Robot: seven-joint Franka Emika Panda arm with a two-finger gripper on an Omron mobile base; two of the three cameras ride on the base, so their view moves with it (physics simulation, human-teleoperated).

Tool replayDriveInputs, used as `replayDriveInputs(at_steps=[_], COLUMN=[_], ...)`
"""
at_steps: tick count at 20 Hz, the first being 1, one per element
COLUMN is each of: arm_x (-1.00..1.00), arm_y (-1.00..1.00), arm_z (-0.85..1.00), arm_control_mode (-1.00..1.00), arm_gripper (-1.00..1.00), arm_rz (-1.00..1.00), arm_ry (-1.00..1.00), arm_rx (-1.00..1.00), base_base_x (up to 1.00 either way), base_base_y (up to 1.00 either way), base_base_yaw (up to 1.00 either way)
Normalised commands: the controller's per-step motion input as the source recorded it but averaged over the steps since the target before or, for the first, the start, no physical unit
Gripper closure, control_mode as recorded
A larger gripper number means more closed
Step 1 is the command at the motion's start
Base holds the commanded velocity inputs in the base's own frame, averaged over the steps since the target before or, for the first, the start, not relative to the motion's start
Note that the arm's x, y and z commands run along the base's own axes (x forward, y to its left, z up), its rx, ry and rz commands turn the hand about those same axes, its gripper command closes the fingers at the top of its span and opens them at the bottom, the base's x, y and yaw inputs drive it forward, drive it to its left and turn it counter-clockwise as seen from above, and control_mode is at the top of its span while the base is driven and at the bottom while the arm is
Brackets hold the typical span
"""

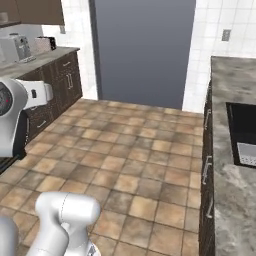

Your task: There is a bowl on the dining counter. Grab a lemon wedge from the fridge and place it in the bowl. Then get the liquor bottle and glass cup from the cabinet and place them next to the bowl.

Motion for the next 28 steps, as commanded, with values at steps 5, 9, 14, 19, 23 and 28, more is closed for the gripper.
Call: replayDriveInputs(at_steps=[5, 9, 14, 19, 23, 28], arm_x=[0.00, 0.00, 0.00, 0.00, 0.00, 0.00], arm_y=[0.00, 0.00, 0.00, 0.00, 0.00, 0.00], arm_z=[0.00, 0.00, 0.00, 0.00, 0.00, 0.00], arm_control_mode=[1.00, 1.00, 1.00, 1.00, 1.00, 1.00], arm_gripper=[-1.00, -1.00, -1.00, -1.00, -1.00, -1.00], arm_rz=[0.00, 0.00, 0.00, 0.00, 0.00, 0.00], arm_ry=[0.00, 0.00, 0.00, 0.00, 0.00, 0.00], arm_rx=[0.00, 0.00, 0.00, 0.00, 0.00, 0.00], base_base_x=[1.00, 1.00, 1.00, 1.00, 1.00, 1.00], base_base_y=[0.00, 0.00, 0.00, 0.00, 0.00, -0.09], base_base_yaw=[0.34, 0.37, 0.39, 0.39, 0.41, 0.42])
